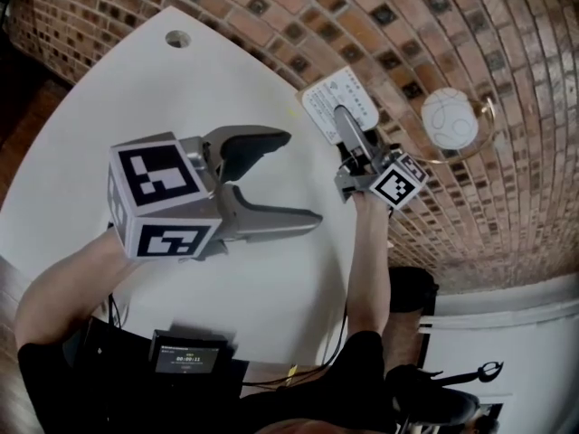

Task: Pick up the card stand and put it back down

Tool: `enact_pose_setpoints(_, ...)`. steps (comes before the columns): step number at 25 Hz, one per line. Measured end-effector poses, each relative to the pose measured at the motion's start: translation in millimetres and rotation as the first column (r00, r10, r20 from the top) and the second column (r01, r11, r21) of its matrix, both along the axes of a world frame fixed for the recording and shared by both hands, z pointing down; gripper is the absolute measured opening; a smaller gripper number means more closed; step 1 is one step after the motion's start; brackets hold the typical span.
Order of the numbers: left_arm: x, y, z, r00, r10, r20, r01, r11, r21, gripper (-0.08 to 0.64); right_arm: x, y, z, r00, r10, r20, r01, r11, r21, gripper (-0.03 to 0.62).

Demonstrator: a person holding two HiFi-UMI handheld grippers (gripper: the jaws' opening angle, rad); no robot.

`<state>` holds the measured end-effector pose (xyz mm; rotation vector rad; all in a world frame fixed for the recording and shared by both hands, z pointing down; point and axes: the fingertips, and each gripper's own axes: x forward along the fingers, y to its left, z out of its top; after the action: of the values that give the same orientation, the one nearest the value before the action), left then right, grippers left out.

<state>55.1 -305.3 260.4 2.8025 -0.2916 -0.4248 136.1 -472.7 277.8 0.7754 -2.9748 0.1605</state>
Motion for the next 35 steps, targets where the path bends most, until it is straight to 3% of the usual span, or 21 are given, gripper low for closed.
enact_pose_setpoints(19,5,-6,13,1.0,0.03,-0.001,-0.03,0.997,-0.066,0.453,2,-48,6,0.998,-0.066,-0.004,0.066,0.998,0.015,0.031)
enact_pose_setpoints(35,2,-13,21,1.0,0.01,0.018,-0.009,0.996,-0.093,0.453,1,-86,49,0.993,-0.118,-0.03,0.115,0.991,-0.069,0.031)
